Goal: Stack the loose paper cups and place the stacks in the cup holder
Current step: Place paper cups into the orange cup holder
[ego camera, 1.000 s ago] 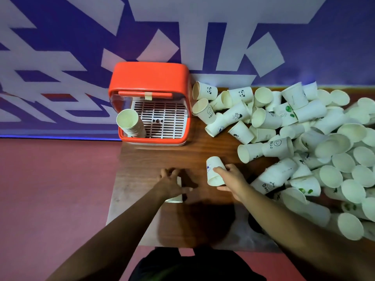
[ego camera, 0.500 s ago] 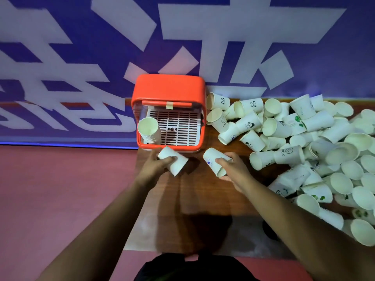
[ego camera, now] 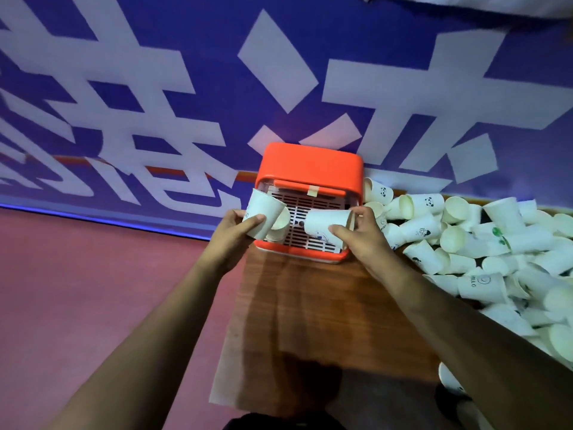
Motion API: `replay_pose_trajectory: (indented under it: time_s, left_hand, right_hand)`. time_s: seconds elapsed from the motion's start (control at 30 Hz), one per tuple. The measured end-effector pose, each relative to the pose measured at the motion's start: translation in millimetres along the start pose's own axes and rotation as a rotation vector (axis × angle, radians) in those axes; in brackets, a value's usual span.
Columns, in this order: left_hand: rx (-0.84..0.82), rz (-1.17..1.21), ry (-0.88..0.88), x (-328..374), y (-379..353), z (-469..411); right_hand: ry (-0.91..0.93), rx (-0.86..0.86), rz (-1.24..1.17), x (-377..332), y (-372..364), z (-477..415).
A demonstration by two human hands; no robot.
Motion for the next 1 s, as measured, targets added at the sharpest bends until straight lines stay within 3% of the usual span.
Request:
replay_pose_trajectory:
  time_s: [0.3,0.63,0.83,1.0]
  left_hand:
    - [-0.024,-0.335,-0.21,8,-5,-33]
    - [0.198,-0.776,-0.305,-5,0,-58]
    - [0.136,-0.82,-0.261,-11,6,-65]
    - [0.122,-0.843,-0.288,-13,14,-63]
  right_hand:
    - [0.056,0.073,-0.06,-29,-11,-2]
    - [0.266,0.12,0.093,-49,-9,-7]
    - [0.373,0.043,0.152,-62,-43,-12]
    - [0.619,0.016,0.306,-76,-77,-7]
Point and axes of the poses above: each hand's wrist, its own z-axis away from the middle knuckle, its own y-axis out of the back of the hand, x = y × z, the point moved 5 cm from there along -z, towards the middle knuckle, and after that the axes turned 12 degrees about y, right-handed, at the moved point
